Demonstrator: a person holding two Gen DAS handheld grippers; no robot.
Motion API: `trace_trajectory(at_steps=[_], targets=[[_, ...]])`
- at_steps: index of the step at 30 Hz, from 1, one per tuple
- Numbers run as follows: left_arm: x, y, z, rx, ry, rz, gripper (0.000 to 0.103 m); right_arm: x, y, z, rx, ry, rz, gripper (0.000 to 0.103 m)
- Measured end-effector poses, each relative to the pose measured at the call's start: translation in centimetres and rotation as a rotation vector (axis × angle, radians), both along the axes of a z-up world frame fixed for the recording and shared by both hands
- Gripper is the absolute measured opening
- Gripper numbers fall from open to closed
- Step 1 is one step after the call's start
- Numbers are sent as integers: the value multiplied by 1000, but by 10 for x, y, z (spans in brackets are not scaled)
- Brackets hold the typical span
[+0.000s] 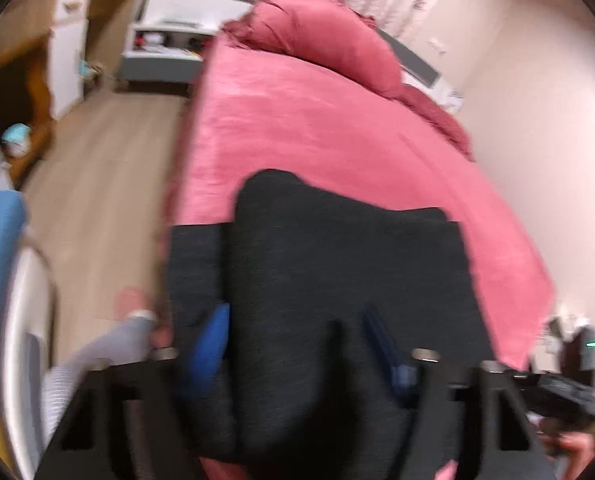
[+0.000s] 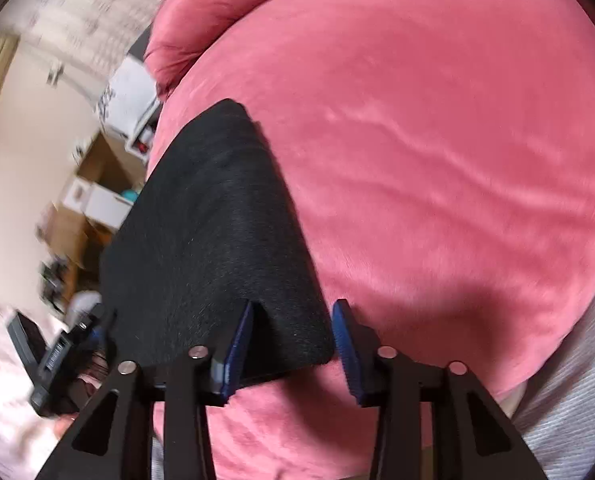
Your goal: Fold large clothes
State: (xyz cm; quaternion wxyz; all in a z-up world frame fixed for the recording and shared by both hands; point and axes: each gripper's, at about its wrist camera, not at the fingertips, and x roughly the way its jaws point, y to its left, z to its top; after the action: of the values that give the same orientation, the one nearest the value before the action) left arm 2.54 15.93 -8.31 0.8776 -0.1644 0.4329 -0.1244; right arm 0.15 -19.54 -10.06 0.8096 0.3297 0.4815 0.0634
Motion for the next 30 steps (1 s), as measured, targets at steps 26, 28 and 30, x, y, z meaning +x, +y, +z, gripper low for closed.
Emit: trace_trajectory(at_steps=[26,28,30], targets=[[20,19,63,-116,-15,7,13,-3,73,59,-244,-321,299,47],[20,32,44,-78,20,51,13,2,89,53,-306,-283,364,47],[25,48,-7,-72,140,99,15,11,95,30,-288,-195,401,47]])
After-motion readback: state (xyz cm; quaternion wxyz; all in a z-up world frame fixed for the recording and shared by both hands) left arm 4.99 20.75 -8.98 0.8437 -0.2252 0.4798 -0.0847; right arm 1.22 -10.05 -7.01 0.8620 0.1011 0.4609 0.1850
